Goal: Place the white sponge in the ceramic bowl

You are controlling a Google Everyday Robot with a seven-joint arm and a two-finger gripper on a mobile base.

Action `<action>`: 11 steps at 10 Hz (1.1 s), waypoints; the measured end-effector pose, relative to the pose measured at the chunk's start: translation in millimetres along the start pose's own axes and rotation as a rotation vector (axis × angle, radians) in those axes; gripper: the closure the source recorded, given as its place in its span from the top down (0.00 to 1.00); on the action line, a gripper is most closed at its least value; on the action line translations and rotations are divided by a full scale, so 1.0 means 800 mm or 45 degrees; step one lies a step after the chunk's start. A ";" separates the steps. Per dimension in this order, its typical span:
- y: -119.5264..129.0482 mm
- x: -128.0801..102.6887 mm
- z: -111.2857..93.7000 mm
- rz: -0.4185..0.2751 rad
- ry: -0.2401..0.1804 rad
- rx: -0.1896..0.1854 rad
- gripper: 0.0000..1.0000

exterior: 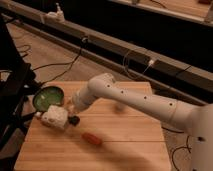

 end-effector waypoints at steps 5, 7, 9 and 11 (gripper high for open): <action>-0.001 -0.001 0.000 -0.004 -0.001 0.001 0.00; -0.014 0.010 -0.006 0.005 0.008 0.027 0.00; -0.056 0.035 -0.022 0.020 0.014 0.105 0.00; -0.091 0.054 -0.027 0.037 0.003 0.162 0.00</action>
